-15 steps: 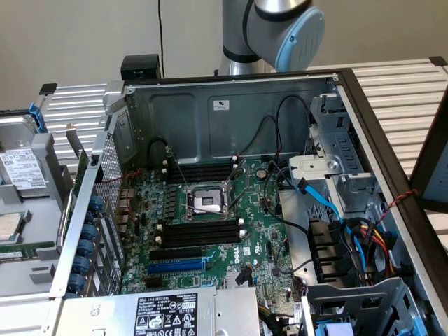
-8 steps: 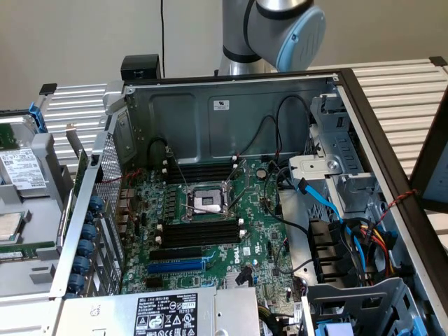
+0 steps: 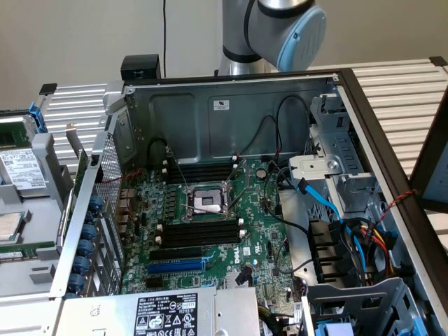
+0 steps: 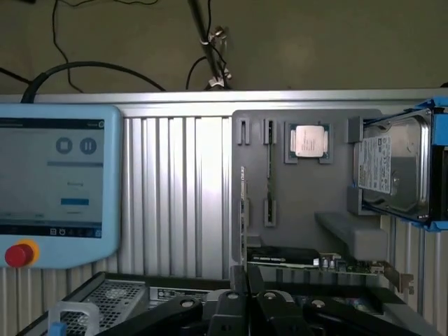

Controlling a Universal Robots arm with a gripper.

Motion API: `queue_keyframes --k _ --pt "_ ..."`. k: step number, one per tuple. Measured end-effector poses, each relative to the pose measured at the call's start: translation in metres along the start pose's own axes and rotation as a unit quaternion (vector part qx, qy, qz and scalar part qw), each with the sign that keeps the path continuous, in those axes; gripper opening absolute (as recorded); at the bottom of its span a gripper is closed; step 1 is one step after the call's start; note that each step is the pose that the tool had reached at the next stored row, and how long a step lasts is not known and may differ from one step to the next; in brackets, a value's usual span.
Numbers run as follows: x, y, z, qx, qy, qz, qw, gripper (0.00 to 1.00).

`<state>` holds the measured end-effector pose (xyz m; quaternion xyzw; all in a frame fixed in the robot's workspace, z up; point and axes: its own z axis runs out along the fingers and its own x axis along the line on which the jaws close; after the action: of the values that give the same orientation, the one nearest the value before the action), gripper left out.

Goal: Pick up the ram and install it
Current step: 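Pick up the ram and move it above insertion slot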

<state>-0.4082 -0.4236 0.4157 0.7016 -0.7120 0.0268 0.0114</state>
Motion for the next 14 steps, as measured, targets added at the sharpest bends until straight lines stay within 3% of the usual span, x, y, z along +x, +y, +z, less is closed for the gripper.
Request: queue_keyframes --k 9,14 --pt "0.0 -0.0165 0.0004 0.0004 0.0 0.0 1.0 0.12" --pt "0.0 -0.0231 0.0005 0.0024 -0.0001 0.0 1.0 0.12"
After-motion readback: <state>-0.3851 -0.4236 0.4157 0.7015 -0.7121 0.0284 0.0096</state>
